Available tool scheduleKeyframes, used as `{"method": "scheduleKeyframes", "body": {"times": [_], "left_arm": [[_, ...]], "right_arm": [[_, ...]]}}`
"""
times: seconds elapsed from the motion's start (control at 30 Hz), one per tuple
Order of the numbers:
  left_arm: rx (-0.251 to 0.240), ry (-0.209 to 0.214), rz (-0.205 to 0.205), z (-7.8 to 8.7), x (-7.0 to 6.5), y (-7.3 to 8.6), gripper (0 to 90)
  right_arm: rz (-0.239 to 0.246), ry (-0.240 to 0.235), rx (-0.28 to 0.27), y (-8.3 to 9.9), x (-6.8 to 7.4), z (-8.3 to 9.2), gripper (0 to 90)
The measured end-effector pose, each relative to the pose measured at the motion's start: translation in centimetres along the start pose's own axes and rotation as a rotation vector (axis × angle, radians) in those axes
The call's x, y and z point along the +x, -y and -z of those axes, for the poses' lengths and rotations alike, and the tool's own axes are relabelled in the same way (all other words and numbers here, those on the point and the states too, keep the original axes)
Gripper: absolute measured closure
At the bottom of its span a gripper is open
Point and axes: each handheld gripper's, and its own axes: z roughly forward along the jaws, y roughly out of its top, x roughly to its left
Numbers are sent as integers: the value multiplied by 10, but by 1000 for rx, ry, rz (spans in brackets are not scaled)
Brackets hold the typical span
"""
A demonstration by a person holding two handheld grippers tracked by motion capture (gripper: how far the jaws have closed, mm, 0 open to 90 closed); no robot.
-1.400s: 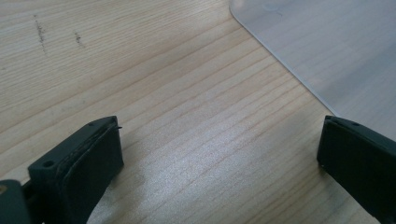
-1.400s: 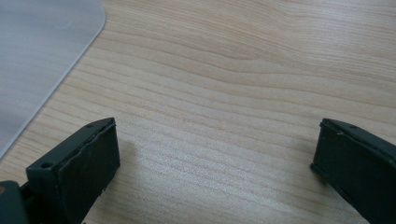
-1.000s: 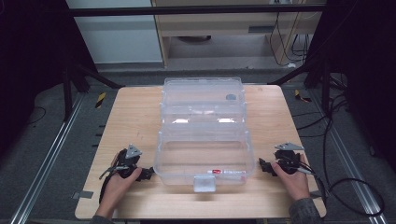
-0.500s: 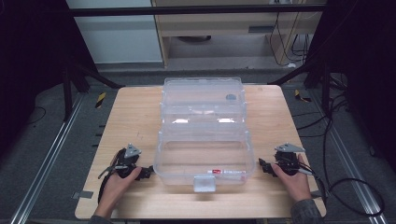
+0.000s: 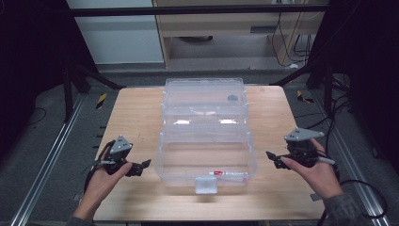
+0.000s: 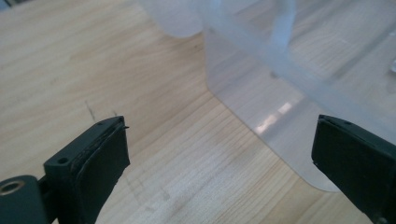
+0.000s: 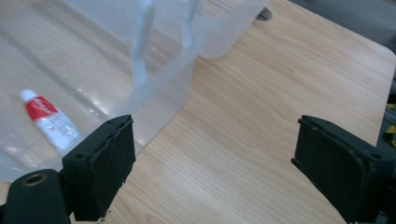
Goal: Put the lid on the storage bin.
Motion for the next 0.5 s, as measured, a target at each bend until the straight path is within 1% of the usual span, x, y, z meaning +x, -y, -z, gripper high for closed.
{"method": "scheduleKeyframes", "body": {"times": [0.07, 0.13, 0.17, 0.2, 0.23, 0.27, 0.3, 0.33, 0.37, 0.4, 0.43, 0.47, 0.5], "left_arm": [[-6, 19, -23, 5, -3, -7, 27], [-25, 46, -34, 9, -8, -14, 30], [-32, 49, -36, 11, -10, -19, 37], [-38, 51, -45, 13, -12, -24, 37], [-39, 54, -62, 15, -15, -29, 37], [-43, 56, -76, 16, -17, -34, 37], [-51, 60, -88, 19, -20, -39, 37], [-54, 68, -98, 21, -24, -44, 37], [-56, 85, -107, 22, -27, -48, 37], [-49, 106, -118, 24, -31, -51, 34], [-40, 123, -137, 24, -36, -55, 26], [-38, 131, -151, 24, -39, -56, 23], [-33, 132, -182, 24, -43, -59, 23]], "right_arm": [[30, -17, 9, -17, -4, 5, 158], [63, -24, 17, -34, -5, 7, 194], [100, -29, 24, -53, -7, 7, 216], [100, -29, 24, -53, -7, 7, 216], [119, -41, 18, -71, -8, 6, 262], [119, -41, 18, -71, -8, 6, 262], [125, -48, 15, -77, -8, 6, 295], [145, -60, 14, -84, -9, 5, 331], [169, -65, 13, -91, -8, 4, 372], [193, -66, 14, -96, -7, 4, 389], [206, -74, 13, -101, -6, 3, 399], [224, -87, 17, -106, -4, 2, 427], [242, -96, 20, -109, -3, 2, 457]]}}
